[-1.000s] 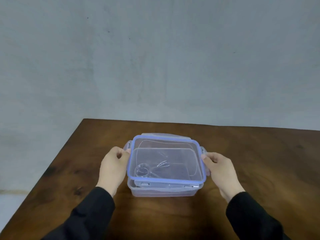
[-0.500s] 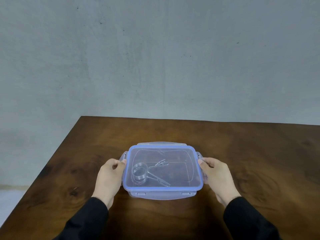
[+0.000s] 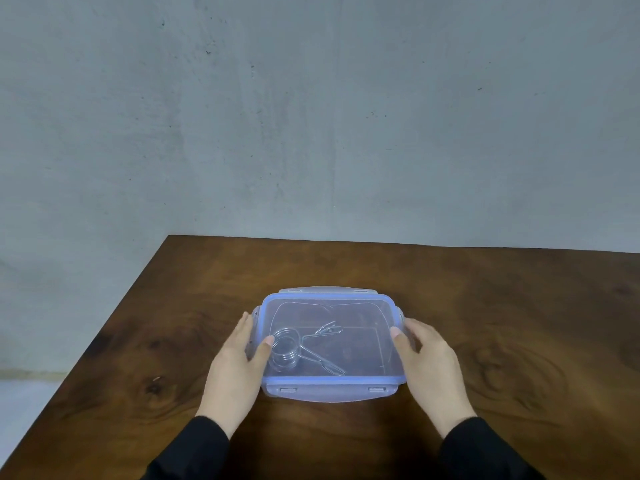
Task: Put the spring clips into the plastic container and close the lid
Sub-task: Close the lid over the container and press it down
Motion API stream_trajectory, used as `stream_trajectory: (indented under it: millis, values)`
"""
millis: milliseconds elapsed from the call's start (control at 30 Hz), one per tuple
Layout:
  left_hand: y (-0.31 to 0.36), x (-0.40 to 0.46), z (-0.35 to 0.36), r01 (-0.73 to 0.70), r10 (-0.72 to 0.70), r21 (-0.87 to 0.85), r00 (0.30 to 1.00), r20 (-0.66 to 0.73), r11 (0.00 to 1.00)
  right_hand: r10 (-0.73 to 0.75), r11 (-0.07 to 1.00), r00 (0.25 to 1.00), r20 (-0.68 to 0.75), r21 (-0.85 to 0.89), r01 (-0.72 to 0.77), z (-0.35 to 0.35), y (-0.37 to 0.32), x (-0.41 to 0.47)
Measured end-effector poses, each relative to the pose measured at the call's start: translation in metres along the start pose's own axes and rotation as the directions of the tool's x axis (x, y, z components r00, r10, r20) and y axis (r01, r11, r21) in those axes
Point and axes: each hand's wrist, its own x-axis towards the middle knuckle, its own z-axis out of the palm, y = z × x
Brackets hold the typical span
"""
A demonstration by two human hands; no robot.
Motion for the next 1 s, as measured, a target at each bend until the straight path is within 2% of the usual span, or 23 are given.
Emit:
stream_trajectory:
  millis: [100,267,400,633,667,733,800,867,933,1000]
  values:
    - [0.001,-0.003,0.006,0.088,-0.077,-0.101,0.991,0.111,0.991,0.036,0.999,0.995,0.093,-0.016,-0.035,0.005,-0.002,-0.006]
    - [-0.002,-0.005,0.008,0.155,-0.111,-0.335,0.983,0.146,0.929,0.062,0.987,0.991,0.12,0.139,-0.079,0.005,-0.004,-0.005]
    - [-0.003,-0.006,0.011,0.162,-0.112,-0.369,0.982,0.152,0.915,0.107,0.965,0.985,0.134,0.226,-0.136,0.0,-0.009,-0.003]
    - [0.001,-0.008,0.007,0.128,-0.065,-0.375,0.982,0.176,0.918,0.12,0.955,0.984,0.134,0.256,-0.151,-0.001,-0.011,-0.003]
    - [0.001,-0.008,0.005,0.119,-0.057,-0.349,0.982,0.182,0.93,0.137,0.964,0.982,0.127,0.209,-0.161,-0.002,-0.011,-0.002]
    - [0.001,-0.004,-0.002,0.035,-0.01,-0.192,0.992,0.129,0.981,0.1,0.994,0.993,0.07,0.025,-0.102,-0.006,-0.01,0.003]
    - [0.006,0.005,-0.01,-0.113,0.113,-0.027,0.994,-0.006,0.993,-0.083,0.989,0.996,0.02,-0.122,0.085,-0.009,-0.018,0.01]
    - [0.017,0.02,-0.01,-0.272,0.279,0.114,0.959,-0.051,0.955,-0.285,0.928,0.948,0.146,-0.206,0.31,-0.006,-0.028,0.023]
    - [0.032,0.039,-0.002,-0.469,0.466,0.341,0.879,0.097,0.814,-0.368,0.836,0.869,0.331,-0.291,0.465,0.002,-0.037,0.039]
    - [0.041,0.057,0.012,-0.598,0.533,0.462,0.799,0.277,0.656,-0.379,0.767,0.824,0.42,-0.356,0.534,0.011,-0.044,0.053]
